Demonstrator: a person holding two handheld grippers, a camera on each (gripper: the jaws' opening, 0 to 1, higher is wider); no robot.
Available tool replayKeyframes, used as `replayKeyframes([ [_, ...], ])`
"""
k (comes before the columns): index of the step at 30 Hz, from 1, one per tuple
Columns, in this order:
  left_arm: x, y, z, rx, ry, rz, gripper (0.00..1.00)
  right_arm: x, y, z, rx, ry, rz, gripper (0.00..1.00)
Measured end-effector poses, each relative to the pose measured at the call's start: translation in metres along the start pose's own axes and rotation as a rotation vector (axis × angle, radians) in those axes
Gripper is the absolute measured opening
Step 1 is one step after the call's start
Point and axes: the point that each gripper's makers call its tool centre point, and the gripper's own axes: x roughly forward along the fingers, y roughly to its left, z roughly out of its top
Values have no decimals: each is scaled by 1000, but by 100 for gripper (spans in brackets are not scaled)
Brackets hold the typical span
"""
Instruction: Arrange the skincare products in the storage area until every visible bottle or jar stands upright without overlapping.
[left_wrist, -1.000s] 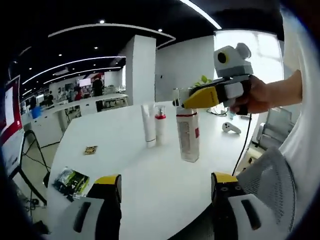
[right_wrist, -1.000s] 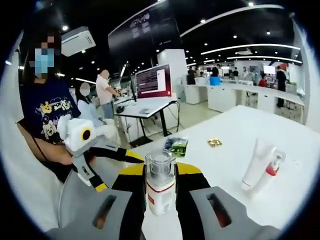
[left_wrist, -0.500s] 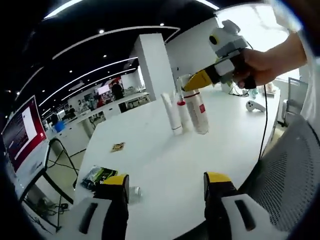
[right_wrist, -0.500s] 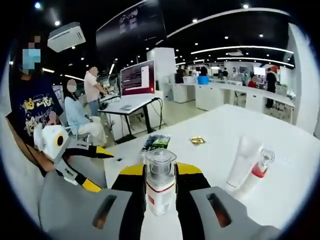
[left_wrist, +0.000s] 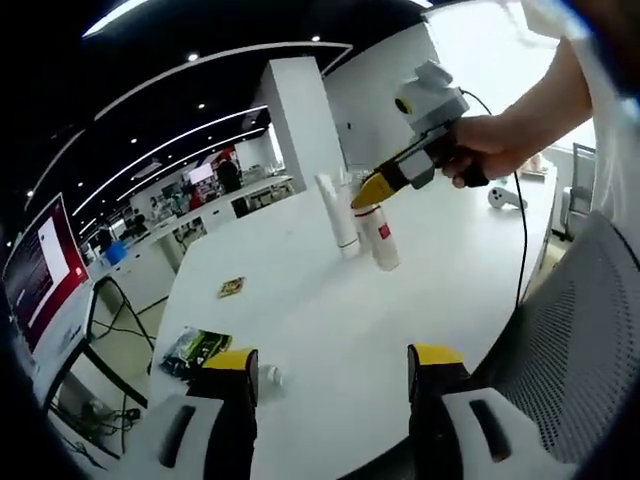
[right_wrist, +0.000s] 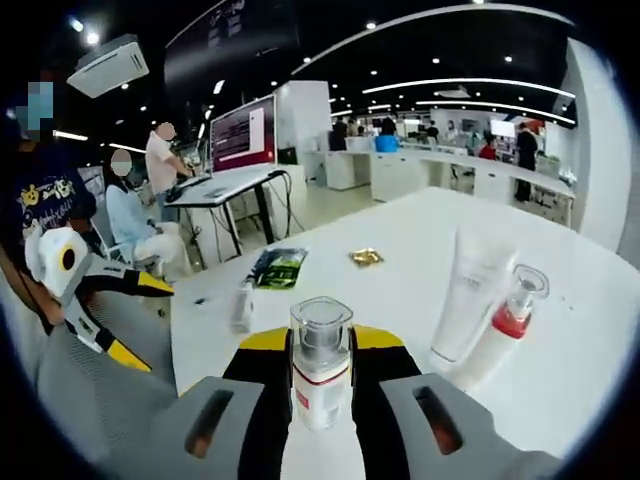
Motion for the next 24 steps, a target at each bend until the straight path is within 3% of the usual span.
replayKeyframes([
  [14, 0, 0, -1, -6, 10, -4, 62, 35, -10, -12, -54, 3, 15, 19],
  [24, 0, 0, -1, -16, 12, -3, 61, 48, -15, -12, -86, -48, 12, 19],
])
